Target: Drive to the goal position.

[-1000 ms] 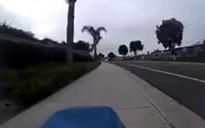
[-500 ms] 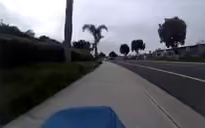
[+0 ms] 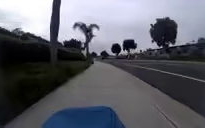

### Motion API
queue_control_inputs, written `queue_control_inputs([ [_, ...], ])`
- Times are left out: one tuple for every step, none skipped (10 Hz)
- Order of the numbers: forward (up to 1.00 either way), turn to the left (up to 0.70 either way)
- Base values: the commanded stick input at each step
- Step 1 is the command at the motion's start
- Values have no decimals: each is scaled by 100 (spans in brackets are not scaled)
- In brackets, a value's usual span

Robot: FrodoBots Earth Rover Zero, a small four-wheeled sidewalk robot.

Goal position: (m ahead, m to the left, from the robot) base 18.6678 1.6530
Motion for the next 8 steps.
queue_control_inputs([
  [100, 27],
  [100, 27],
  [100, 0],
  [100, 0],
  [100, 0],
  [100, 0],
  [100, 0],
  [100, 0],
])
